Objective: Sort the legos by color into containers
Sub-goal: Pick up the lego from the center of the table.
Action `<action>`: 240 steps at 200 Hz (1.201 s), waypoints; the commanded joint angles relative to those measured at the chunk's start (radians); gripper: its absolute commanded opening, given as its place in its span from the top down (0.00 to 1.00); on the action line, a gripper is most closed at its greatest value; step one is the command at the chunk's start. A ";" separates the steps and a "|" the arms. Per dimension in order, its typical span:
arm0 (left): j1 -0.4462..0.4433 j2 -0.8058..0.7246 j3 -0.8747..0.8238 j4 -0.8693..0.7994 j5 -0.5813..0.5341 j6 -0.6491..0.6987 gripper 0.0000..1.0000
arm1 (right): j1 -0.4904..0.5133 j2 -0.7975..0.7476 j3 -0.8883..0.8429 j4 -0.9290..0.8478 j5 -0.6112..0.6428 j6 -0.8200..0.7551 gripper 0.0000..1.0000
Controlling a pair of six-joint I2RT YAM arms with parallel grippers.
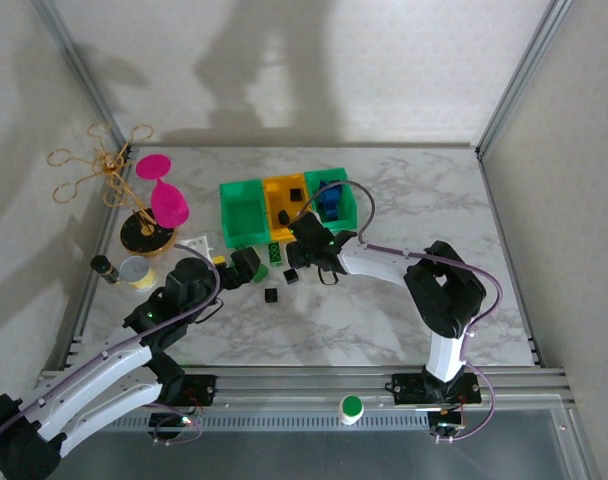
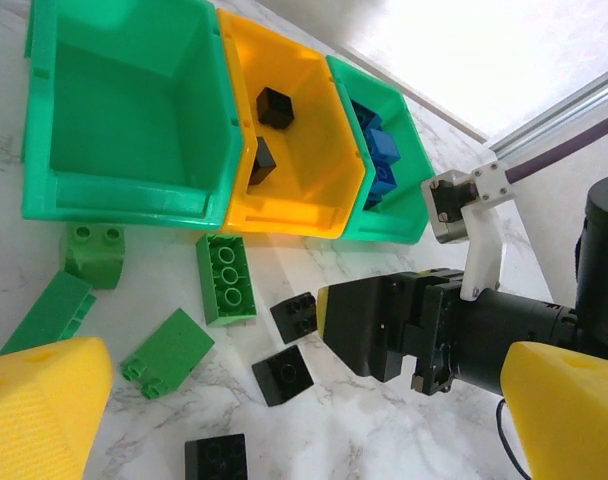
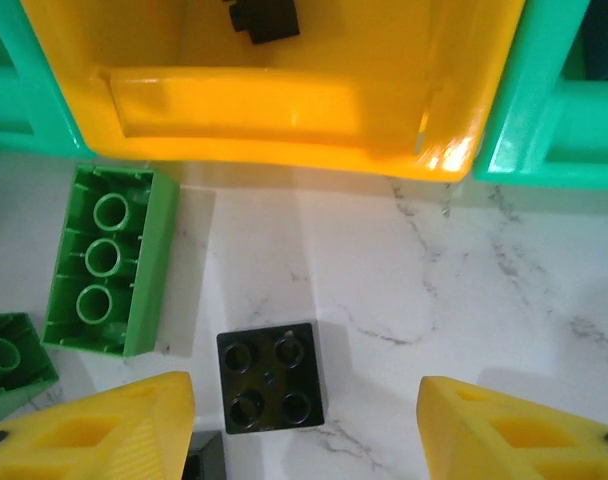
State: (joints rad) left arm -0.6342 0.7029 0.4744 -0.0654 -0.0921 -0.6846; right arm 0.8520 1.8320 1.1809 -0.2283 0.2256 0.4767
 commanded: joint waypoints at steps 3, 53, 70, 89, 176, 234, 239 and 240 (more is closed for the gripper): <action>-0.007 -0.033 -0.006 -0.064 0.021 0.005 0.00 | 0.016 -0.019 0.007 0.017 0.001 0.040 0.36; -0.008 -0.080 -0.015 -0.101 0.003 0.022 0.00 | 0.033 0.069 0.086 -0.017 0.050 0.060 0.32; -0.007 -0.085 -0.028 -0.082 0.013 0.020 0.00 | 0.033 0.093 0.106 -0.025 0.056 0.059 0.33; -0.008 -0.068 -0.019 -0.082 0.009 0.023 0.00 | 0.034 0.126 0.133 -0.058 0.073 0.058 0.35; -0.007 -0.008 0.008 -0.061 -0.025 0.022 0.00 | 0.034 0.159 0.127 -0.030 0.059 0.032 0.47; -0.007 -0.034 -0.008 -0.077 -0.053 0.007 0.00 | 0.033 0.162 0.088 0.013 0.046 0.040 0.51; -0.008 -0.032 -0.009 -0.077 -0.056 0.007 0.00 | 0.033 0.165 0.088 0.017 0.043 0.039 0.51; -0.007 -0.033 -0.010 -0.077 -0.057 0.007 0.00 | 0.034 0.166 0.087 0.018 0.042 0.038 0.51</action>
State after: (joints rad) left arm -0.6342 0.6846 0.4625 -0.1329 -0.1089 -0.6704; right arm 0.8761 1.9713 1.2819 -0.2272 0.2649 0.5133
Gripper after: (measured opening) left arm 0.996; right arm 0.491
